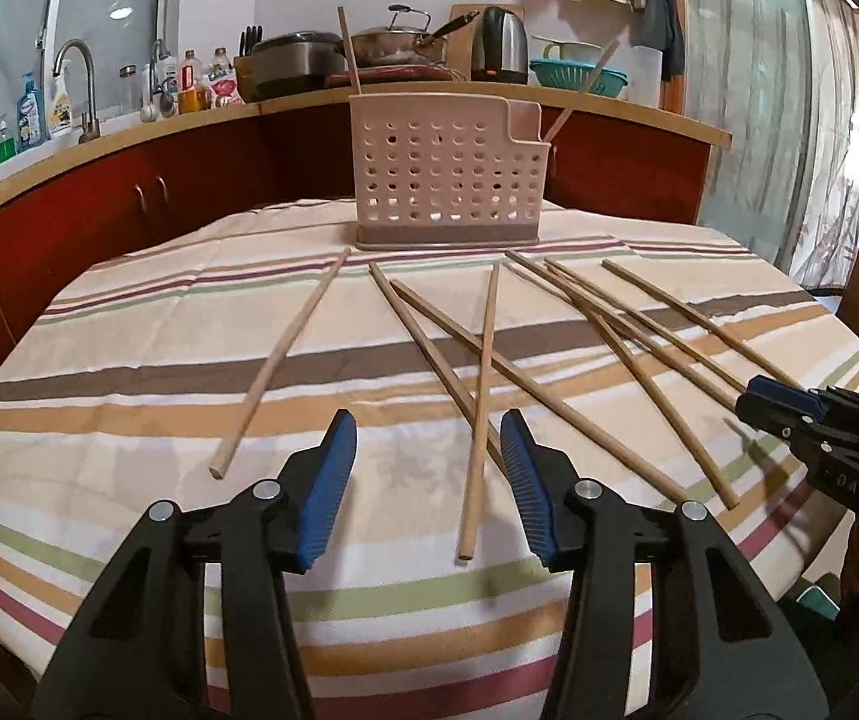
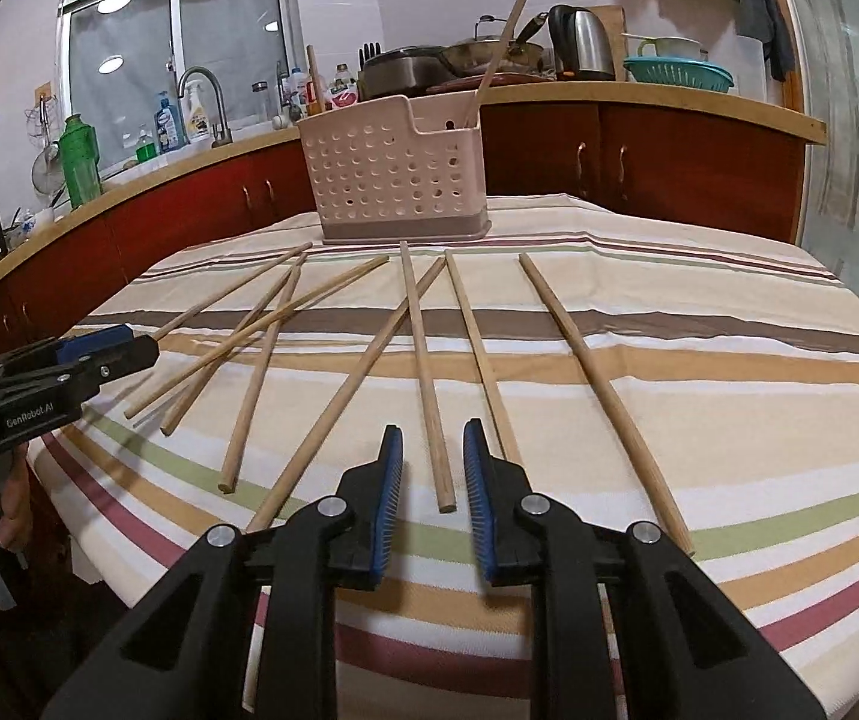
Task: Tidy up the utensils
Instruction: 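Move the left tool back to a chopstick and close it while the right tool grasps another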
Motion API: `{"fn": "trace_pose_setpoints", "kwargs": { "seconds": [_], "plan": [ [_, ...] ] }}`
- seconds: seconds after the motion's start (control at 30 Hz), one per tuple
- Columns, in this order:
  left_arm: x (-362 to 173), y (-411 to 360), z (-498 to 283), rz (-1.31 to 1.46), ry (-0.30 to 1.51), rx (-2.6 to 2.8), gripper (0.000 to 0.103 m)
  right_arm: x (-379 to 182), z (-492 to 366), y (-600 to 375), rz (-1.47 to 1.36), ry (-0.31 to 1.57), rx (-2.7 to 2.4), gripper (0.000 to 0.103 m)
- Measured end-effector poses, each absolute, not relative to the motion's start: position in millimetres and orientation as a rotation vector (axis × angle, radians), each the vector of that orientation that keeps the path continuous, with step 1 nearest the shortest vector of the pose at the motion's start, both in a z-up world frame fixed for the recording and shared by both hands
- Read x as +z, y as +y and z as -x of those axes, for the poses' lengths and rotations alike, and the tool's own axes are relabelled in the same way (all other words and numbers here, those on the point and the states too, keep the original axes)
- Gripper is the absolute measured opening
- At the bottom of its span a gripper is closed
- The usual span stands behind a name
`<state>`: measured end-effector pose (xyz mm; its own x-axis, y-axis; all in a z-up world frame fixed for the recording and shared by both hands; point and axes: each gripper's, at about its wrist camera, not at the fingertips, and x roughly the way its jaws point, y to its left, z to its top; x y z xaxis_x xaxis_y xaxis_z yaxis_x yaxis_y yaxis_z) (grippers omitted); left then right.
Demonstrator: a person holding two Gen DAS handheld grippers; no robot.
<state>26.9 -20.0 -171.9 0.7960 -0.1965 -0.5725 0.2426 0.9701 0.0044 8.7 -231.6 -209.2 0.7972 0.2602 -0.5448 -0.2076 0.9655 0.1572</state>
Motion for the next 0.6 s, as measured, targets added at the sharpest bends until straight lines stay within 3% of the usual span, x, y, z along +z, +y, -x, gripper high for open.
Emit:
{"fn": "trace_pose_setpoints", "kwargs": {
  "seconds": [0.33, 0.6],
  "plan": [
    [-186.4, -26.4, -21.9, -0.100, 0.664, -0.274, 0.037, -210.5, -8.3, -231.4, -0.088, 0.601, 0.252, 0.022],
    [-193.1, -31.3, -22.1, -0.116, 0.686, -0.305, 0.015, -211.6, -9.1, -231.7, -0.090, 0.606, 0.253, 0.021]
  ]
}}
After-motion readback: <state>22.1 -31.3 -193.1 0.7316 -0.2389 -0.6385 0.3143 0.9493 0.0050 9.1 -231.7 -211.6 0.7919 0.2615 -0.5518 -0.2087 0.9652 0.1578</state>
